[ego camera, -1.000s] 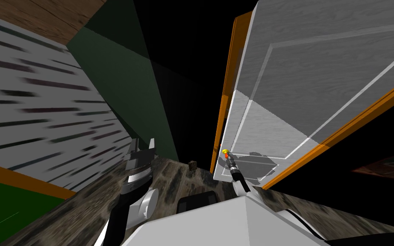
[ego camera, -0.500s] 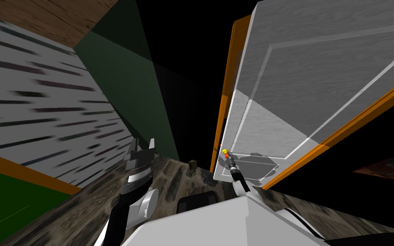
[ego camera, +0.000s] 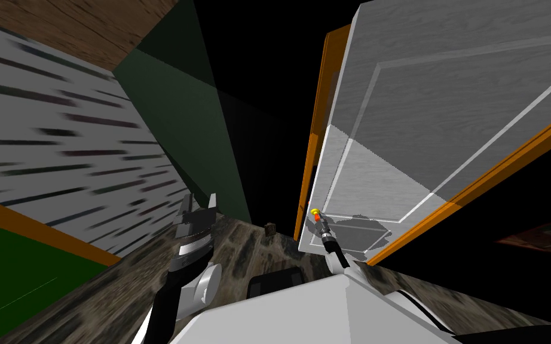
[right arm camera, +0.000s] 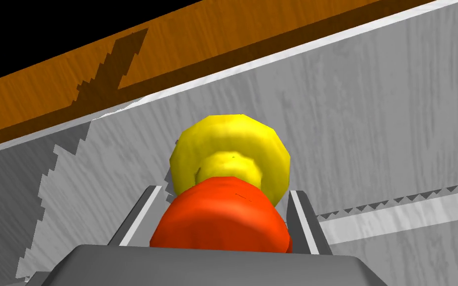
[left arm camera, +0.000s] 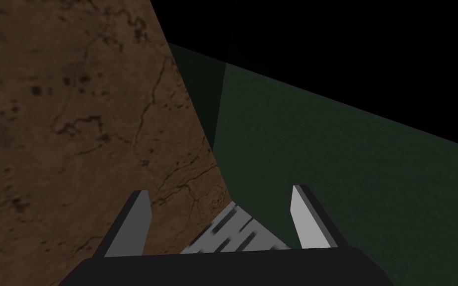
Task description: Pull the door open
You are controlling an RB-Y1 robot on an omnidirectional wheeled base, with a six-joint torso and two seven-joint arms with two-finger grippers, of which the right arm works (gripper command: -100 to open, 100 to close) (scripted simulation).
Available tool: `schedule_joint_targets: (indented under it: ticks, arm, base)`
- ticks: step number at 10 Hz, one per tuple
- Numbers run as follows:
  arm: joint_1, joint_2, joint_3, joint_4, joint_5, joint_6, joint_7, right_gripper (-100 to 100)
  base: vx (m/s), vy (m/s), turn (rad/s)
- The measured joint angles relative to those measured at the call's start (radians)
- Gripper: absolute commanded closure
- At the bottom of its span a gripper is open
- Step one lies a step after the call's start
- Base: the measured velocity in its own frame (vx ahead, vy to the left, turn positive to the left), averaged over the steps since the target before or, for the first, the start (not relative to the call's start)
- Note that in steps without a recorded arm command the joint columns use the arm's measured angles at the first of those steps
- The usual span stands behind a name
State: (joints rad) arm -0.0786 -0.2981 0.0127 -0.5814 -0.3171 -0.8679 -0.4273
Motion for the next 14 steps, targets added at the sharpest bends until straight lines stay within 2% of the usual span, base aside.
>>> schedule_joint_targets:
  ticks: [14]
  arm:
    - [-0.013,-0.007,0.028,0.012,-0.043,-0.005,-0.329,100]
  base:
    - [-0.028,-0.008,0.025]
